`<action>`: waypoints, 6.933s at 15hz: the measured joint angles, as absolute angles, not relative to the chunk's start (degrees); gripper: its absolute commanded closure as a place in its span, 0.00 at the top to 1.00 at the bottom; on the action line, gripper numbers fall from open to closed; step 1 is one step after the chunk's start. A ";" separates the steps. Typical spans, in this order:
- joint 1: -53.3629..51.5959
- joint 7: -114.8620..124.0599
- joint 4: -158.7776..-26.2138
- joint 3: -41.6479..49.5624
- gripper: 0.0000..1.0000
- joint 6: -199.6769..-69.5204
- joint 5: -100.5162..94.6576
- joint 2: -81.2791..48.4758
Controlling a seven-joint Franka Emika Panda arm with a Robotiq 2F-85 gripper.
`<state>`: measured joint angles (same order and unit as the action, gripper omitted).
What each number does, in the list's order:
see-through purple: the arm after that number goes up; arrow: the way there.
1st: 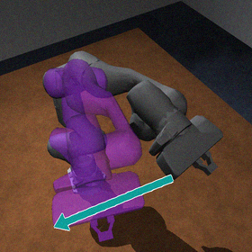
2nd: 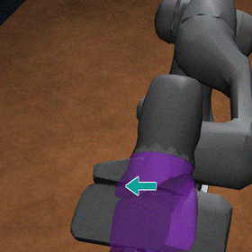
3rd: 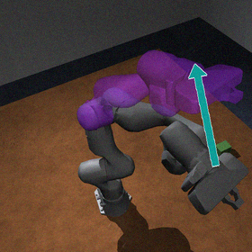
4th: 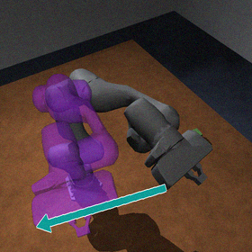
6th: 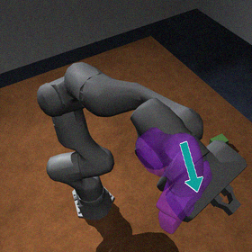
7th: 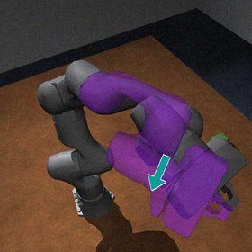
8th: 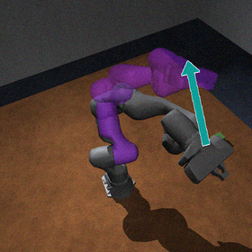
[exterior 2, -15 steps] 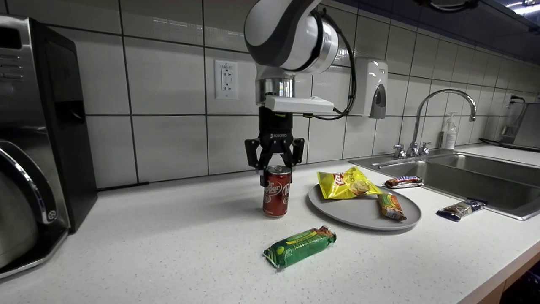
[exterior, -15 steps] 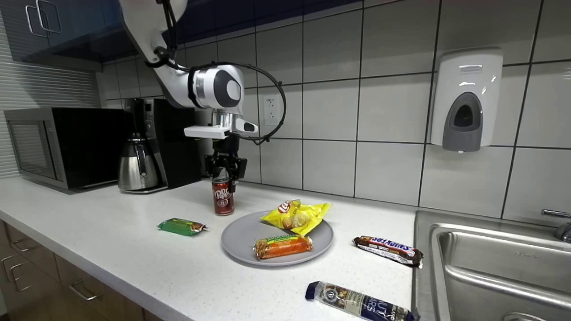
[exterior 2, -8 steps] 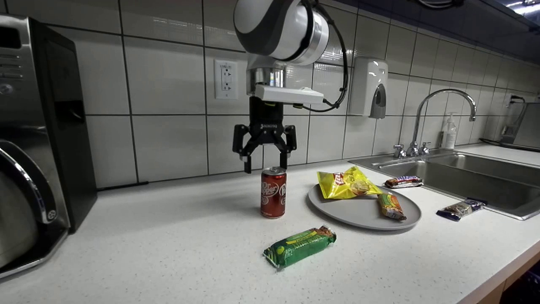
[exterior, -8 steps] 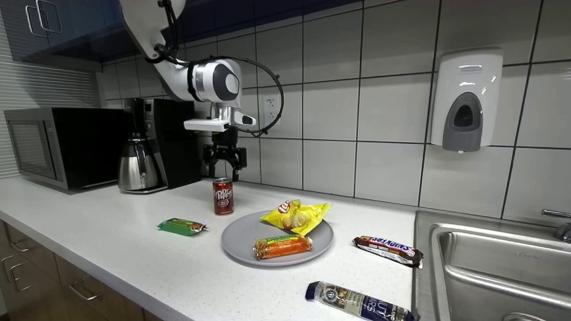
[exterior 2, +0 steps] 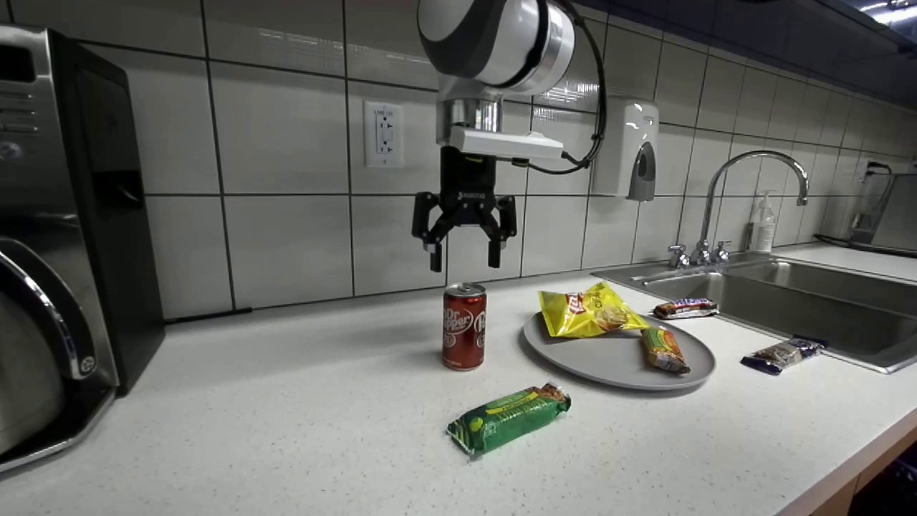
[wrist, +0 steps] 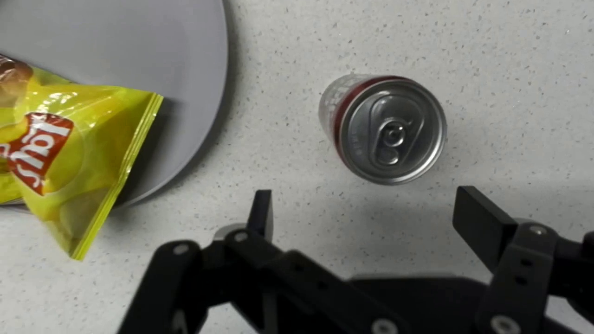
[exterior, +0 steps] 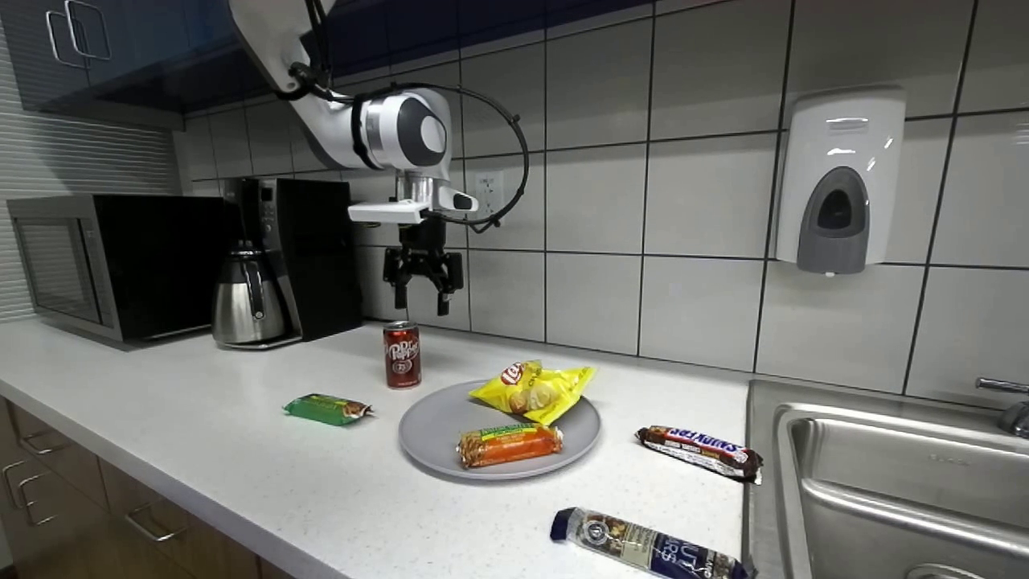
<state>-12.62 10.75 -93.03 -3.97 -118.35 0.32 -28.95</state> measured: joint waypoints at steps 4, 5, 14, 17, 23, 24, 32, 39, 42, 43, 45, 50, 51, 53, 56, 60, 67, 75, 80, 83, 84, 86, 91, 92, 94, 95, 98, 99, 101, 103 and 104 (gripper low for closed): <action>-10.74 10.76 -94.86 -2.56 1.00 -118.36 0.32 -27.08; -10.34 10.76 -95.38 -2.20 1.00 -118.36 0.32 -26.64; -7.47 10.85 -100.01 0.99 1.00 -118.60 -0.10 -24.31; -6.59 11.87 -100.88 2.08 1.00 -119.12 -0.12 -24.02; -6.38 24.69 -102.56 4.06 1.00 -121.64 -0.12 -23.72; -6.45 27.39 -102.91 4.39 1.00 -121.97 -0.13 -23.67; -6.98 47.24 -105.00 6.56 1.00 -124.60 -0.57 -23.61; -7.08 61.65 -105.31 7.54 1.00 -126.09 -3.10 -23.62; -7.08 66.54 -105.61 7.71 1.00 -126.40 -4.01 -23.72; -7.08 67.97 -105.67 7.78 1.00 -126.44 -4.34 -23.82; -7.08 70.30 -105.75 7.98 1.00 -126.48 -4.68 -24.15; -7.08 73.98 -106.01 8.16 1.00 -126.55 -4.83 -24.90; -7.08 74.42 -106.03 8.16 1.00 -126.56 -4.83 -25.02; -7.08 75.35 -106.05 8.16 1.00 -126.57 -4.83 -25.26; -7.08 76.40 -106.06 8.16 1.00 -126.58 -4.83 -25.76; -7.07 76.73 -106.09 8.16 0.75 -126.59 -4.83 -26.18; -7.06 77.21 -106.09 8.16 0.25 -126.83 -4.83 -26.44; -6.98 77.27 -106.09 8.20 0.00 -127.76 -4.83 -26.45; -7.01 77.27 -106.09 8.20 0.00 -128.09 -4.83 -26.35; -7.26 77.29 -106.16 8.18 0.00 -128.25 -4.83 -25.51; -7.44 77.30 -106.22 8.17 0.00 -128.26 -4.83 -25.06; -7.84 77.31 -106.51 8.00 0.00 -128.26 -4.83 -23.93; -8.91 77.31 -106.71 7.20 0.00 -128.16 -4.84 -21.76; -9.11 77.31 -106.71 7.03 0.00 -128.16 -4.87 -21.54; -9.24 77.31 -106.68 6.48 0.00 -128.16 -4.94 -21.36; -9.37 77.31 -106.64 6.30 0.00 -128.16 -5.02 -21.36; -9.59 77.24 -106.21 5.57 0.00 -128.15 -5.61 -21.43; -9.64 77.19 -105.90 5.29 0.00 -128.12 -5.75 -21.54; -9.76 76.98 -104.99 4.75 0.00 -128.07 -5.91 -22.01; -9.92 76.56 -103.79 4.17 0.00 -127.96 -5.92 -22.74; -10.10 76.44 -103.14 3.89 0.00 -127.82 -5.92 -23.08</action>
<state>-10.10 76.44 -103.14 3.89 -127.82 -5.92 -23.08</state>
